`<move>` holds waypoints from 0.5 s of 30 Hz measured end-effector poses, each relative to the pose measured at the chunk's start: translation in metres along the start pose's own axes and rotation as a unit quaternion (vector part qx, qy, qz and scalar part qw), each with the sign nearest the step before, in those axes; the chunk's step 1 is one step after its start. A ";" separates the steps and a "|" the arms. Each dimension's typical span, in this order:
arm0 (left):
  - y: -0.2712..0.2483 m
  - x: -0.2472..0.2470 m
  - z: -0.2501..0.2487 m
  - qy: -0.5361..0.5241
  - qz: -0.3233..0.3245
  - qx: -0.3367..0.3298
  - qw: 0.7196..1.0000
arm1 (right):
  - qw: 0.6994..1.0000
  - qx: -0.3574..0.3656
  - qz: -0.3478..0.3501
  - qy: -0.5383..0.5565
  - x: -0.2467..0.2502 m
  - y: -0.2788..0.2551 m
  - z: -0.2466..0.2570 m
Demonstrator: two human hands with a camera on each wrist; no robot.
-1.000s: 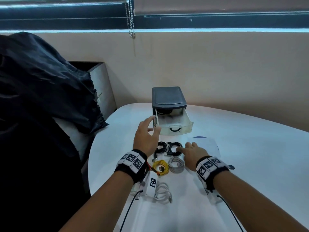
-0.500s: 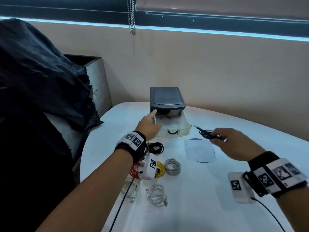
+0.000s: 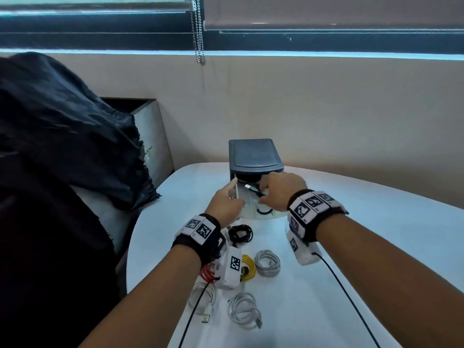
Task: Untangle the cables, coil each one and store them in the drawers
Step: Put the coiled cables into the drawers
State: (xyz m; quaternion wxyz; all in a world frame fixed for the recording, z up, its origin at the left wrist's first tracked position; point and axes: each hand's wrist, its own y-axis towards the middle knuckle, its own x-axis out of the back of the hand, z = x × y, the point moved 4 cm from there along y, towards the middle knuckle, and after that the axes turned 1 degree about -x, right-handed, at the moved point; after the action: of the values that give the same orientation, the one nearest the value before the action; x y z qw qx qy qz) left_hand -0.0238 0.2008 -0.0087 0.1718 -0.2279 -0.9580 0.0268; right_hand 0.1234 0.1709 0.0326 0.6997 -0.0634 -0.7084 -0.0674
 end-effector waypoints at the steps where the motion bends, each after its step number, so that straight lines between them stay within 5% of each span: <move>1: 0.000 0.000 0.001 0.000 -0.001 0.000 1.000 | 1.000 0.008 -0.001 0.016 -0.001 0.001 0.002; 6: 0.001 -0.003 0.003 -0.012 -0.008 -0.009 1.000 | 0.995 -0.046 -0.083 0.011 0.005 -0.001 -0.002; 12: 0.005 -0.001 0.002 -0.023 -0.021 -0.017 0.999 | 0.958 -0.037 -0.220 0.178 -0.002 -0.035 0.010; 15: 0.011 0.004 0.003 -0.046 -0.066 0.003 0.997 | 0.970 -0.026 -0.169 0.175 -0.019 -0.041 0.004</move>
State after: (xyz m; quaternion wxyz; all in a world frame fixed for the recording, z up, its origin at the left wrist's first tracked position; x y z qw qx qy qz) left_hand -0.0237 0.2127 -0.0117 0.1292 -0.1624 -0.9778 0.0286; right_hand 0.1122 0.1315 0.0136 0.7894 0.0517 -0.5733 -0.2135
